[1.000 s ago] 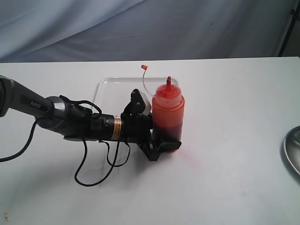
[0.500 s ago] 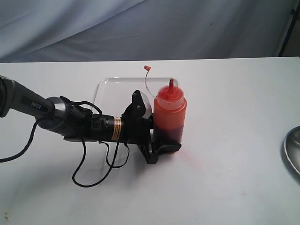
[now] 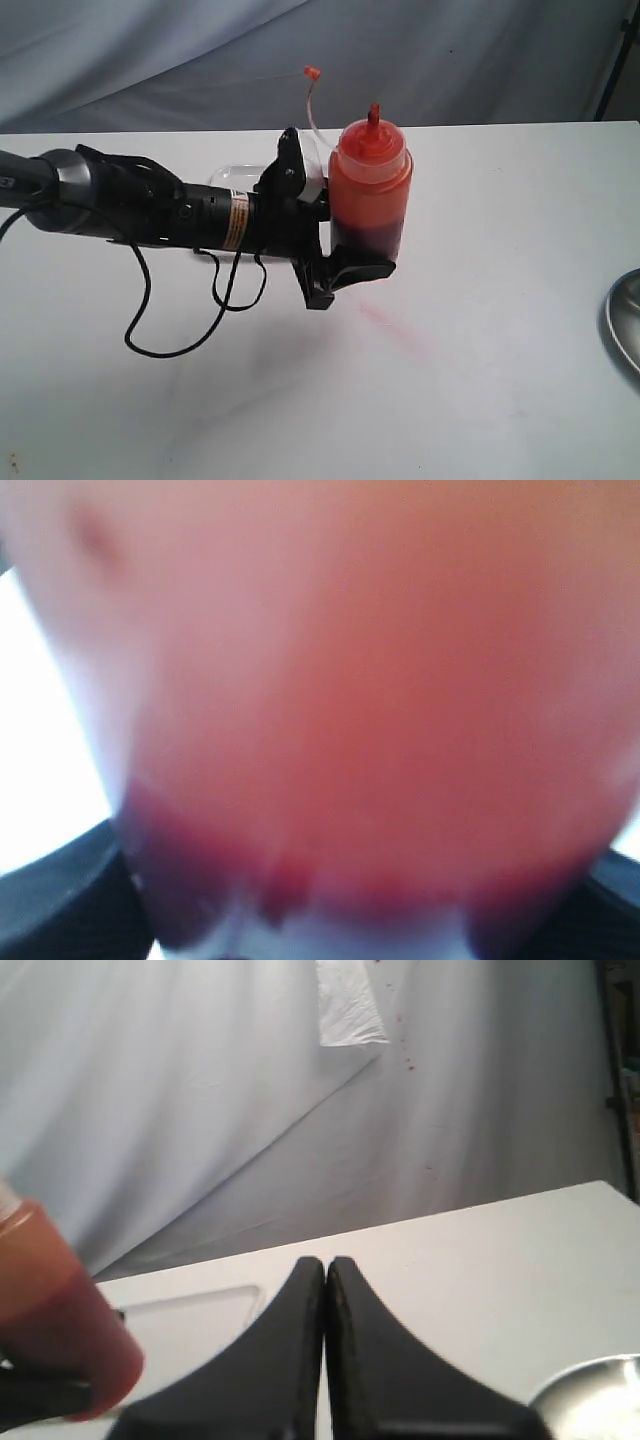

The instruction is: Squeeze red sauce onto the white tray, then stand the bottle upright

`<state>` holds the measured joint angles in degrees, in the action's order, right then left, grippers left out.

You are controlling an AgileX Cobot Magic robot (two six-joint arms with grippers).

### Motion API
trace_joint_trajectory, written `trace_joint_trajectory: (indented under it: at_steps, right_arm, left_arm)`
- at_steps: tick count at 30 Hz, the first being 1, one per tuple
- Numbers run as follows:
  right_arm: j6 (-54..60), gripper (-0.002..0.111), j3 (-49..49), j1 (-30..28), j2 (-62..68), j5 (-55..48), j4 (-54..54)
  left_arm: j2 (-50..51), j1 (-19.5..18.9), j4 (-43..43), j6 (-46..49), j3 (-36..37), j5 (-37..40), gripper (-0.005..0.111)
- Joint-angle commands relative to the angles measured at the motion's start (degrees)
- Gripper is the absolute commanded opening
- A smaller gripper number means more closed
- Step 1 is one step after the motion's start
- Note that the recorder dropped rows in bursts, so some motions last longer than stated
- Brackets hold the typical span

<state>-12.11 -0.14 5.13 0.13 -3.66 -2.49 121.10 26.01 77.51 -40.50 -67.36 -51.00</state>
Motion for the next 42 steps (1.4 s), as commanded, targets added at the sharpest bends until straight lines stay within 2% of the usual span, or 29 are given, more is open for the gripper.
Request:
trace_joint_trajectory:
  at_steps: [1, 7, 11, 13, 16, 21, 25, 29, 32, 34, 36, 40, 42]
  right_arm:
    - [0.1, 0.000, 0.1, 8.0, -0.1, 2.5, -0.1]
    - [0.1, 0.000, 0.1, 24.1, -0.1, 5.1, -0.1]
    - [0.1, 0.000, 0.1, 34.4, -0.1, 17.8, 1.8]
    - [0.1, 0.000, 0.1, 37.4, 0.0, 22.6, 5.0]
    - [2.6, 0.000, -1.2, 39.4, 6.0, 19.2, 4.8]
    - [8.0, 0.000, -7.6, 39.4, 24.4, 20.7, 4.7]
    - [16.8, 0.000, -17.6, 39.4, 45.0, 20.8, 4.7]
    - [25.9, 0.000, -27.0, 39.4, 62.5, 22.6, 4.6]
    - [30.4, 0.000, -33.3, 38.7, 70.7, 25.3, -4.8]
    - [34.4, 0.000, -36.7, 36.4, 74.4, 29.3, -14.2]
    - [34.8, 0.000, -38.8, 33.2, 76.3, 32.1, -18.1]
    - [33.7, 0.000, -41.4, 25.4, 77.5, 30.1, -18.1]
    - [31.2, 0.000, -44.0, 18.9, 77.6, 26.2, -15.1]
  left_arm:
    - [-5.6, 0.2, 2.0, -4.7, -0.2, 2.9, 0.000]
    - [-11.6, 0.2, 7.8, -7.4, -0.2, 18.3, 0.000]
    - [-15.8, 0.2, 9.4, -6.8, -0.2, 24.2, 0.000]
    - [-17.4, 0.2, 9.6, -6.1, -0.2, 26.9, 0.000]
    - [-19.3, 0.2, 9.9, -5.3, -0.2, 32.2, 0.000]
    - [-19.9, 0.2, 11.3, -3.9, -0.2, 36.9, 0.000]
    - [-19.9, 0.2, 13.8, -3.9, -0.2, 38.0, 0.000]
    - [-19.9, 0.2, 15.8, -2.2, -0.2, 44.9, 0.000]
    - [-19.9, 0.2, 16.5, 2.3, -0.2, 51.0, 0.000]
    - [-19.9, 0.2, 16.5, 6.7, -0.2, 54.1, 0.000]
    - [-19.9, 0.2, 16.6, 10.7, -0.3, 56.0, 0.000]
    - [-19.5, -1.2, 19.5, 13.2, -2.3, 56.4, 0.000]
    - [-19.5, -2.0, 22.1, 13.2, -3.6, 57.0, 0.000]
